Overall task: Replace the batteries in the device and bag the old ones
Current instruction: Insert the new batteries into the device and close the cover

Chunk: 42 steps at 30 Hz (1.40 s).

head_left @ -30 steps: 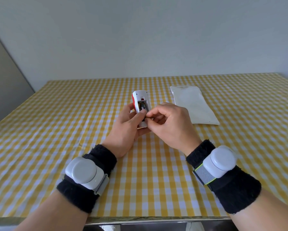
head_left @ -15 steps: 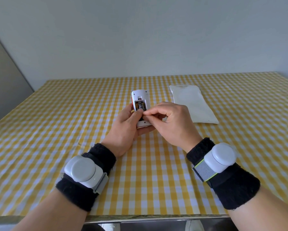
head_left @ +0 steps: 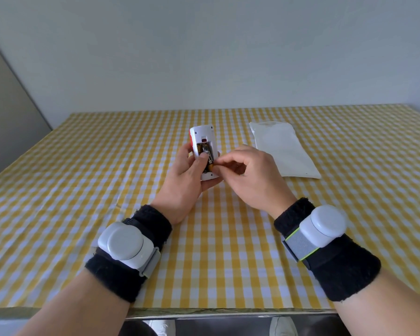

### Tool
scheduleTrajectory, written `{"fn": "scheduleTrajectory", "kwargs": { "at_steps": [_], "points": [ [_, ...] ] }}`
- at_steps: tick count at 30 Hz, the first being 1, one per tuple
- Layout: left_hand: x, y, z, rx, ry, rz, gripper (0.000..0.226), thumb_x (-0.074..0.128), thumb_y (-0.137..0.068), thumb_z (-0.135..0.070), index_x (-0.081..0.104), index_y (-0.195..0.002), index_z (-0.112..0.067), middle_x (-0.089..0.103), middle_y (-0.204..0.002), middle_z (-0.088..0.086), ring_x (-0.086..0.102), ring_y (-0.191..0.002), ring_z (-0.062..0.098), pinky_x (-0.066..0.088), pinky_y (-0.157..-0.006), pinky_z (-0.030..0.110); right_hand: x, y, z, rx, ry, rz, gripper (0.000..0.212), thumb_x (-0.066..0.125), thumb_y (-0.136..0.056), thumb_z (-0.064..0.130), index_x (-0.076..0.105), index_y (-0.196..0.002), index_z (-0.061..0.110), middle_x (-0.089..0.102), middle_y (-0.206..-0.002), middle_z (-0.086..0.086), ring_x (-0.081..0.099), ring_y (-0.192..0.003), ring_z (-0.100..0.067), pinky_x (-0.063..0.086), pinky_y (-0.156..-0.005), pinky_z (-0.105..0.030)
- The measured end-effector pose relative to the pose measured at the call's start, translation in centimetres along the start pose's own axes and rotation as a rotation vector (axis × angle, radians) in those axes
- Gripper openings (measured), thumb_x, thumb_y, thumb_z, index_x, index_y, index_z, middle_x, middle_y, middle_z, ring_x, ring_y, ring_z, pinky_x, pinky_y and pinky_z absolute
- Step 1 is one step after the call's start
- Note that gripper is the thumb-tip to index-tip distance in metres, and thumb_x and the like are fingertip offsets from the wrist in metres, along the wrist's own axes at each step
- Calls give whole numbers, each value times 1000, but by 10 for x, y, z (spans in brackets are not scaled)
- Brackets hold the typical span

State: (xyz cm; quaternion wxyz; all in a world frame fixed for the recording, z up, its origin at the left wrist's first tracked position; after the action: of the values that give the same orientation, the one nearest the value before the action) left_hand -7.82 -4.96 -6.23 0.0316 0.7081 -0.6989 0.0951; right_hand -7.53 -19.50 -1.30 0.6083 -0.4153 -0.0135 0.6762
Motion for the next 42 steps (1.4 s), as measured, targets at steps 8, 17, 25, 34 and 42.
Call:
{"fn": "scheduleTrajectory", "kwargs": {
  "at_steps": [8,17,25,34,42],
  "points": [
    [2,1,1,35,-131,25,32,46,-114,-10,45,-143,-25,72,-127,12,75,-119,32,59,-106,55,10,6,-10,169,-39,51,24,86,-85,32,75,-104,23,75,-84,14,70,-77,1,57,-73,-13],
    [5,2,3,23,-135,61,31,48,-114,-12,43,-141,-27,70,-135,15,75,-122,30,59,-105,53,8,8,-15,243,-71,4,17,84,-86,27,74,-100,26,74,-81,14,69,-74,2,59,-71,-16],
    [4,2,2,21,-112,28,26,44,-116,-17,44,-142,-21,71,-131,22,76,-115,30,65,-93,47,8,7,-5,159,-51,27,23,86,-84,30,78,-106,30,73,-91,15,69,-83,0,61,-78,-25],
    [-1,0,4,-28,17,-30,31,40,-117,-20,55,-141,-7,77,-119,21,76,-117,35,61,-102,55,12,3,-2,87,-53,86,34,82,-89,26,77,-122,32,69,-103,15,68,-94,-2,60,-88,-32],
    [7,3,3,-69,106,53,37,34,-118,-19,58,-142,-4,80,-116,13,78,-113,26,64,-95,45,2,1,5,-67,-27,-6,27,87,-85,18,82,-112,17,70,-94,4,69,-82,-5,58,-79,-24]
  ]
}}
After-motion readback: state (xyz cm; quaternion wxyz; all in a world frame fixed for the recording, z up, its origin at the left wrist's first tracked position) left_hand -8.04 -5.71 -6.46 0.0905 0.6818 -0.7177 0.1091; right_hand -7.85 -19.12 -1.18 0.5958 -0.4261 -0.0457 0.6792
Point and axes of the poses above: each hand's wrist, its own y-axis away from the middle knuckle, its own x-axis out of the palm, z = x × y, the point moved 9 cm from there along -y, towards the middle knuckle
